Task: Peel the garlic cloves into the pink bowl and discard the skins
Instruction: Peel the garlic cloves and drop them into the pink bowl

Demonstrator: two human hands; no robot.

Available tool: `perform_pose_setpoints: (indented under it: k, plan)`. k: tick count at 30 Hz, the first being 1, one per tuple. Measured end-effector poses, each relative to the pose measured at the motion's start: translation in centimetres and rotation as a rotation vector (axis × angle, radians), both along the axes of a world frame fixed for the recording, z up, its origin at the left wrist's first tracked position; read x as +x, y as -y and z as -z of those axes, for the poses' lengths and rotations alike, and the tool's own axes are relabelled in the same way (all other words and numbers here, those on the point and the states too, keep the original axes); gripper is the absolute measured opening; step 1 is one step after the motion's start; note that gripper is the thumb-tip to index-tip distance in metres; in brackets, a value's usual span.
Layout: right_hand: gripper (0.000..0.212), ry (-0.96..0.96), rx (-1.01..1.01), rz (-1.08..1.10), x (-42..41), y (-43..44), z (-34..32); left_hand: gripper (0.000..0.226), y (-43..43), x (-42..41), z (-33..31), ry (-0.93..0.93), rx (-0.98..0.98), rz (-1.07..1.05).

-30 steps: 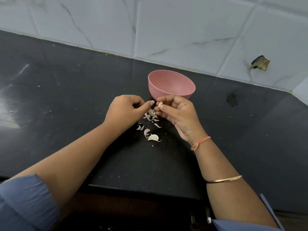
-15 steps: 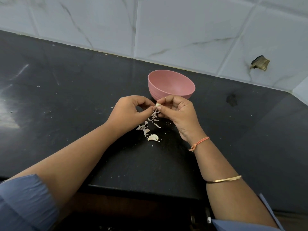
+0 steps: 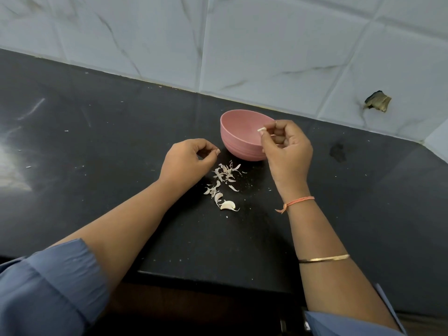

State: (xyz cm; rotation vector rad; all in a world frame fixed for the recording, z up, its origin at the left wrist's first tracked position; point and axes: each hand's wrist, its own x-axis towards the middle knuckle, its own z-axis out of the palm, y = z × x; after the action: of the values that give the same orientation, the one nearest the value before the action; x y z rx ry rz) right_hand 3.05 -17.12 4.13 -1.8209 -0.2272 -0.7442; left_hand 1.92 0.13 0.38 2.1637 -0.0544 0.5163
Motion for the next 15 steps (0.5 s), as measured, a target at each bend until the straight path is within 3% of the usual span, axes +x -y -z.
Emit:
perform_pose_setpoints:
  k: [3,8,13,15]
  plan:
    - [0.009,0.031,-0.172,0.146,0.8,-0.1,-0.6,0.008,-0.1,0.2,0.1,0.01,0.002,-0.013]
    - [0.022,-0.064,-0.451,0.214,1.9,-0.1,-0.3,0.009,-0.2,0.4,0.3,0.013,-0.028,-0.012]
    - [0.018,0.074,-0.369,0.09,1.0,0.2,0.0,0.006,-0.2,0.5,0.3,0.03,-0.044,0.014]
    - [0.016,-0.028,-0.295,-0.087,0.2,0.5,-0.2,0.007,-0.2,0.5,0.3,0.038,-0.035,0.017]
